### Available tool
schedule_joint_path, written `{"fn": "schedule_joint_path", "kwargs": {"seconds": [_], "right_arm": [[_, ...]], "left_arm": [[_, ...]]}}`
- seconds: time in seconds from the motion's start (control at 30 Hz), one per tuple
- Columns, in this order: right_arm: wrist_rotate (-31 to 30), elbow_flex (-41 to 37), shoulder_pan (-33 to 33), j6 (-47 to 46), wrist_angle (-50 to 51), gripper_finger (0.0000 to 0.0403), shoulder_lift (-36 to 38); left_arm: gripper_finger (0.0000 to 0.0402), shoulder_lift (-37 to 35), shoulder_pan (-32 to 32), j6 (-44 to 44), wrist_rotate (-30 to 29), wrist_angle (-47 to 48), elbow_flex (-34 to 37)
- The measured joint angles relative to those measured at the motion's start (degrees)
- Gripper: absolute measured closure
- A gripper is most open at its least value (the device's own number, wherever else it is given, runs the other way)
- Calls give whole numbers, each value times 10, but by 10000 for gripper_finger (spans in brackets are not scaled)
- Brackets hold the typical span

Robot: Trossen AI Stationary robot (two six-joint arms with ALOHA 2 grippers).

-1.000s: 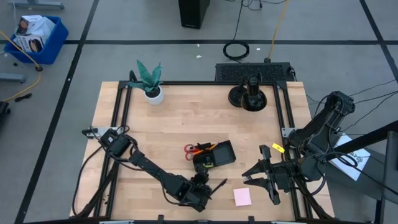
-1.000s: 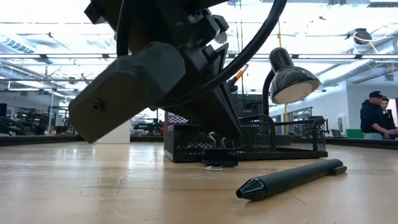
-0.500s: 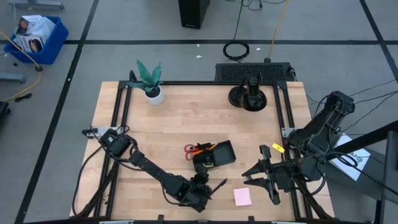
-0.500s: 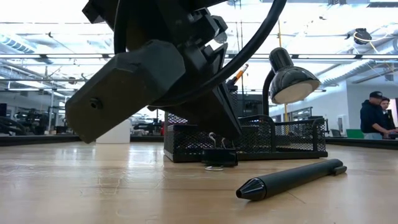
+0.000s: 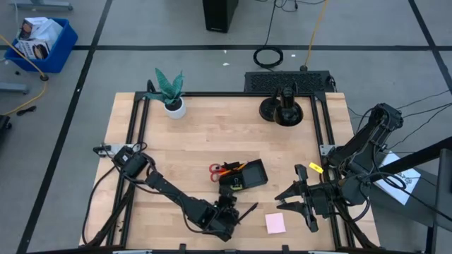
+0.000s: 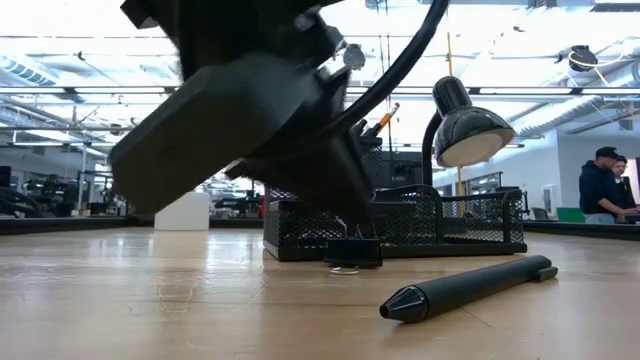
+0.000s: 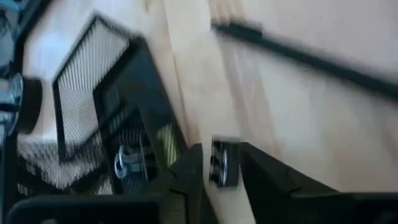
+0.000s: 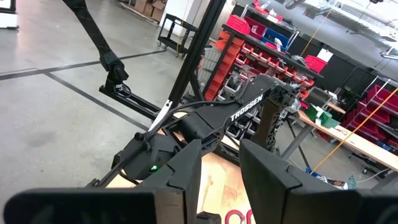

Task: Pick and place office supplies into organizer
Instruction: Put the left black binder clip into the black desk organizer

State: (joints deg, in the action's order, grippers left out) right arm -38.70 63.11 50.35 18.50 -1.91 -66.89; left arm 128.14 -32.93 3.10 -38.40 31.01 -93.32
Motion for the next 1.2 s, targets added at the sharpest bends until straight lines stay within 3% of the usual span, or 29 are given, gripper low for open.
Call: {"fn": "schedule_joint_path", "kwargs": {"seconds": [0.17,0.37,0.7,1.2], "right_arm": [[0,0,0,0,0,303,0],[0,0,0,1,0,303,0],[0,0,0,0,0,303,0],[0,0,0,0,0,303,0]], "left_arm": [[266,0,0,29,6,29,0],[263,0,1,24,9,33,0],[266,0,12,19,10,31,0],[288,0,29,23,60,33,0]]}}
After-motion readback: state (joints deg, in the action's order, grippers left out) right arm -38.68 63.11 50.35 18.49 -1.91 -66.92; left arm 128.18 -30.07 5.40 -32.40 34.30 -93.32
